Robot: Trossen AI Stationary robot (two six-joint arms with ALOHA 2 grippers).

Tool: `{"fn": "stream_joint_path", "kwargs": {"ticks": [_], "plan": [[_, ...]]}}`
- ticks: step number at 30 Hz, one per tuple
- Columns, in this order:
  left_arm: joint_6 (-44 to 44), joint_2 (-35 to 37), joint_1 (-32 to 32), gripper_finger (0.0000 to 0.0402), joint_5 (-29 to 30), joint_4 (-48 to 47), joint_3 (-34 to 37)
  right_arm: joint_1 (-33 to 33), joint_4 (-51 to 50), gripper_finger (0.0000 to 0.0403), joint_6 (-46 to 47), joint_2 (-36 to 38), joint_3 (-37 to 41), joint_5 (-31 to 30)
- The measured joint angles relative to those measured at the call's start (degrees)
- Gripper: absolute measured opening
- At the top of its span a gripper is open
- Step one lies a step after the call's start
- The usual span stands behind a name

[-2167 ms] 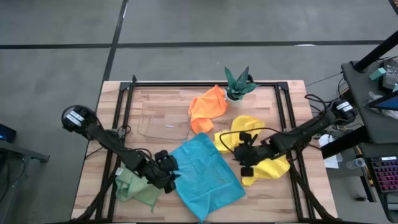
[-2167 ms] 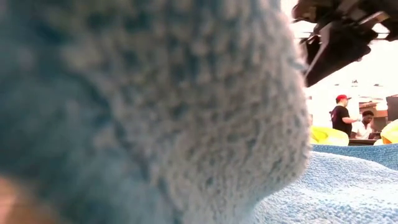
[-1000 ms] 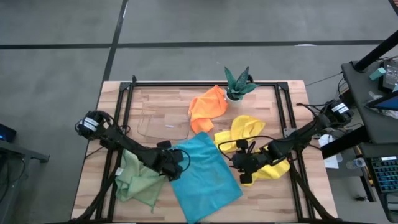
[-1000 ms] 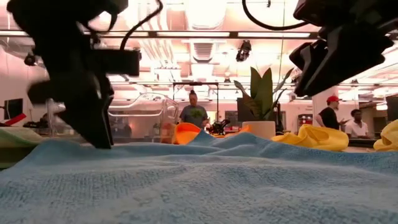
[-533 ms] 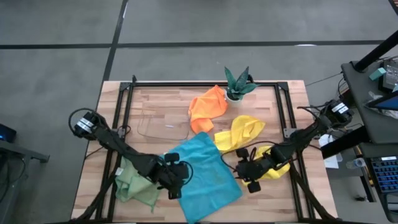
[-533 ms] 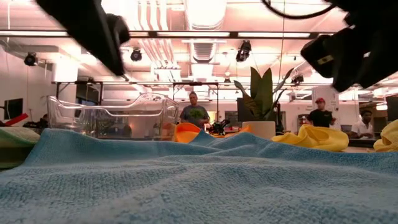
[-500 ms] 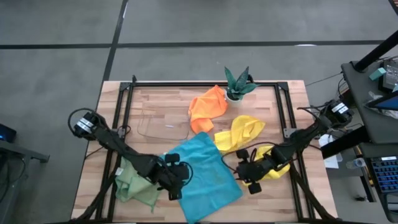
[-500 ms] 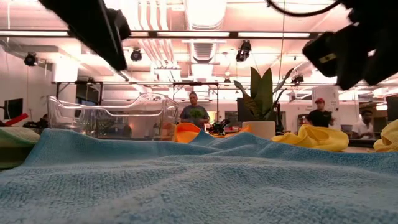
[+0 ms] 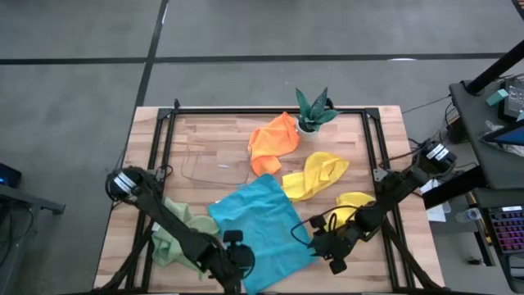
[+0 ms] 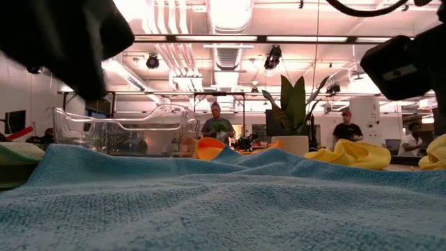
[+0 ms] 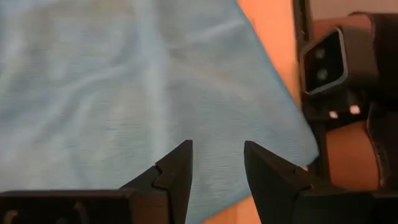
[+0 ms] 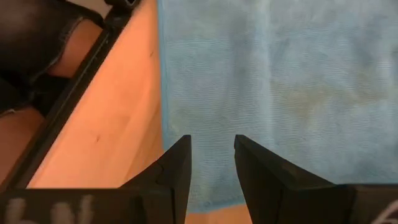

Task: Fold microfiber towels
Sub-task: Fold the blue microfiber cloth

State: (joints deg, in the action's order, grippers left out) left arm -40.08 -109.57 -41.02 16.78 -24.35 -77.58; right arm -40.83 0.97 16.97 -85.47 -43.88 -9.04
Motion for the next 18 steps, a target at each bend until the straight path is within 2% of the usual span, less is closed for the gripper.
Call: {"fn": "stream_joint_path", "kwargs": {"ticks": [5,10,14,18], "plan": [[2.3,-2.14,-0.84,0.0141,-2.94,-0.17,-1.34,-1.02,-0.76,0.0125,-1.38,-3.25,-3.16,0.55],[7.07,-2.52,-2.75,0.0196,-3.87,0.61,-2.7,-1.08,-5.32,0.0152,-1.53,-4.96,-5.62,1.55],[11.6,-3.56,-4.03,0.024,-1.04,4.61,-2.67,-1.06,-8.13,0.0171,-1.66,-5.46,-5.68,1.57],[11.8,-5.21,-4.1,0.0249,1.04,5.8,-2.64,-1.06,-8.73,0.0178,-2.9,-6.13,-5.57,1.56]]}}
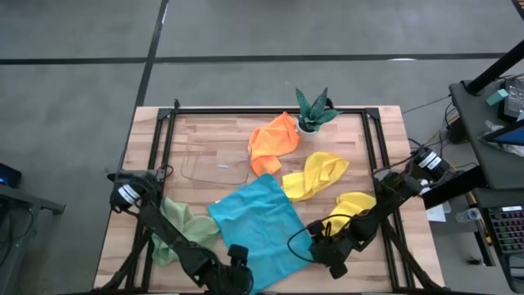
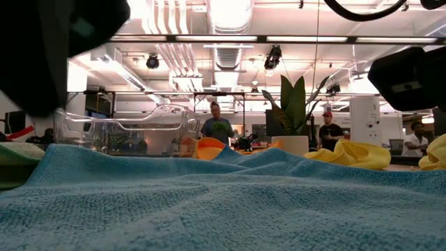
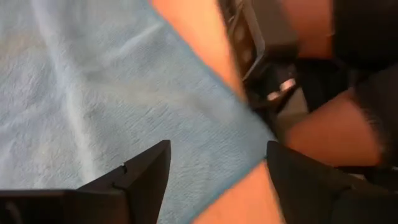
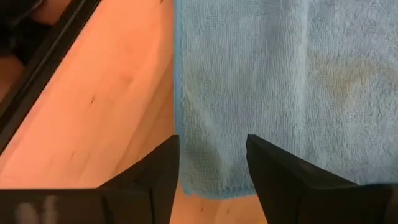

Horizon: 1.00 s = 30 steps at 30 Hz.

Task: Fold microfiber towels
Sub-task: Fold the blue microfiber cloth

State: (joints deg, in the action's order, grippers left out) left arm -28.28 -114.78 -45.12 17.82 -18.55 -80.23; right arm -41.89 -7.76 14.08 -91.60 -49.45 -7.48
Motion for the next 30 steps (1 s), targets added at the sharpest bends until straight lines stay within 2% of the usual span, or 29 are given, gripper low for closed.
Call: {"fn": "stream_joint_path", "kwargs": {"ticks": [13,21,30], "plan": [[-1.32,-2.21,0.0,0.0232,1.99,0.22,0.02,0.54,2.62,0.0169,-2.1,-4.32,0.13,0.22],[-1.42,-4.52,-0.07,0.0232,0.33,1.52,0.37,0.9,3.28,0.0165,-2.18,-4.45,0.39,0.3],[-1.35,-6.47,-0.07,0.0222,0.68,3.32,-0.13,1.45,3.64,0.014,-2.15,-4.45,0.81,0.54]]}}
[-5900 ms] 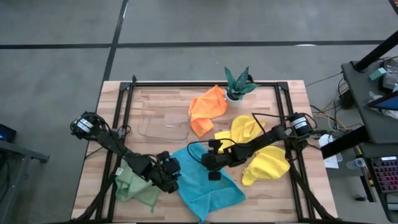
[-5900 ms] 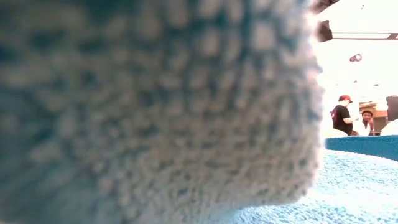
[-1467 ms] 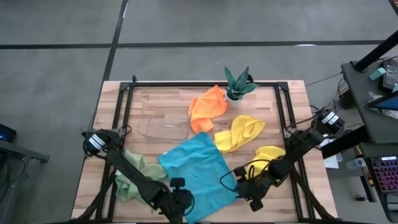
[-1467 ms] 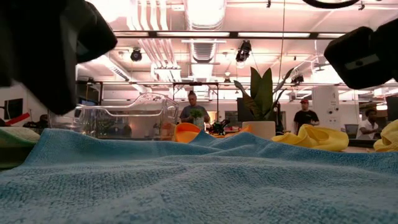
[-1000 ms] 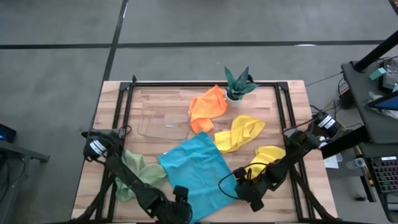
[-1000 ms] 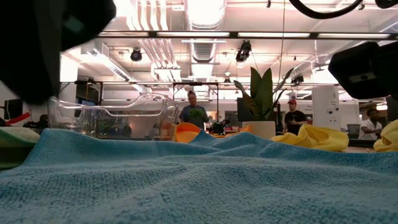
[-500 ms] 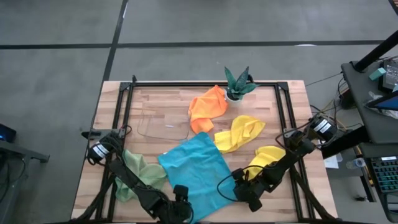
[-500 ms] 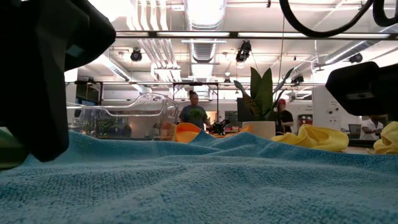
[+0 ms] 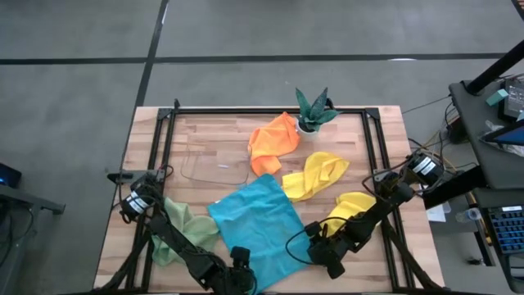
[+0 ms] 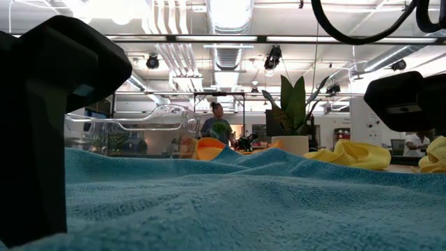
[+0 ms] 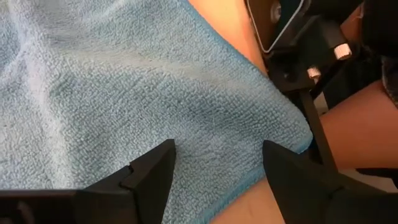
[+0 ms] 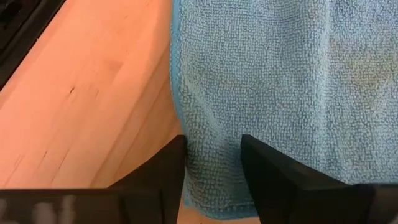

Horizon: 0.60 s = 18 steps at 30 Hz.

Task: Fold microfiber towels
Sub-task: Fold the blue microfiber cloth

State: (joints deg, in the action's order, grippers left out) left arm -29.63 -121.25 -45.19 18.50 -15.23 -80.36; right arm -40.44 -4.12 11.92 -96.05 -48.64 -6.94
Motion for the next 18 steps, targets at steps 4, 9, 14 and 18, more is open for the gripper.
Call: {"fn": "stream_joint_path", "kwargs": {"ticks": [4,9,14,18], "plan": [[-0.02,0.07,0.01,0.0172,0.18,-0.79,0.37,0.8,0.6,0.01,-0.95,-0.32,0.24,0.1],[0.02,0.18,0.2,0.0057,0.79,-1.75,1.09,1.24,1.29,0.0026,-2.98,-1.18,0.26,-0.19],[0.61,2.58,0.19,0.0008,-1.0,-3.89,1.39,1.48,-0.29,0.0011,-5.15,1.57,0.62,-1.96],[1.53,7.44,0.14,0.0002,-1.95,-7.25,1.51,1.55,-2.82,0.0009,-6.02,6.66,0.5,-5.62]]}}
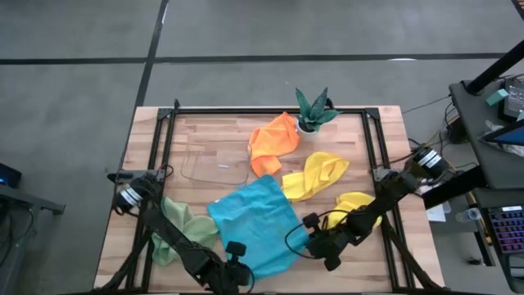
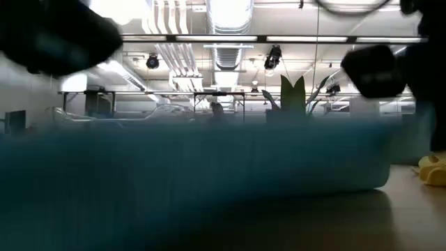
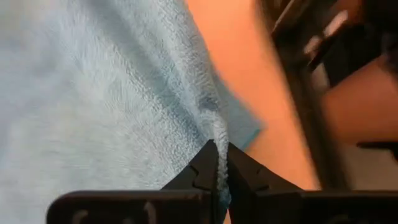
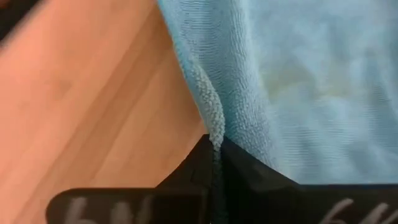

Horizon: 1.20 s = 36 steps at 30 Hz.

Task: Fold microfiber towels
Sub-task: Fold the blue microfiber cloth

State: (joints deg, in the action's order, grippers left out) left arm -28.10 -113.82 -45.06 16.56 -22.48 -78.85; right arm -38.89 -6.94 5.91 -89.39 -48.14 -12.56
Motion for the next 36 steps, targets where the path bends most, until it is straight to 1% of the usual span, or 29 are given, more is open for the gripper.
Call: {"fn": "stream_joint_path", "kwargs": {"ticks": [4,6,9,11,15,22,29,32,36], "plan": [[-0.29,5.58,0.09,0.0001,0.42,-3.35,-0.07,0.07,-1.68,0.0009,-1.25,4.77,0.0,-1.81],[-0.22,8.12,0.12,0.0001,0.55,-4.59,-0.06,0.13,-1.3,0.0009,-2.37,7.49,0.0,-3.88],[-1.25,12.19,0.35,0.0,3.05,-7.27,-0.09,0.71,-1.34,0.0009,-4.23,10.96,-0.02,-6.93],[-2.01,14.13,0.75,0.0,3.6,-8.57,0.27,2.04,-1.39,0.0009,-5.65,12.73,-0.02,-7.16],[-5.93,17.41,1.38,0.0,5.06,-8.4,3.51,5.65,-1.15,0.0009,-8.55,14.81,-0.02,-7.35],[-18.59,21.6,1.89,0.0,5.85,-8.63,13.72,14.57,-0.26,0.0009,-14.14,13.65,-0.13,-6.53],[-28.56,27.03,2.65,0.0,11.29,-8.67,23.37,23.44,2.07,0.0009,-19.76,10.83,-0.54,-6.09],[-31.64,29.37,3.74,0.0,11.43,-8.34,26.72,26.55,2.06,0.0009,-21.49,8.98,-2.13,-4.35],[-32.04,31.36,5.28,0.0,11.24,-8.44,29.72,29.53,1.66,0.0009,-23.21,5.39,-4.94,-3.49]]}}
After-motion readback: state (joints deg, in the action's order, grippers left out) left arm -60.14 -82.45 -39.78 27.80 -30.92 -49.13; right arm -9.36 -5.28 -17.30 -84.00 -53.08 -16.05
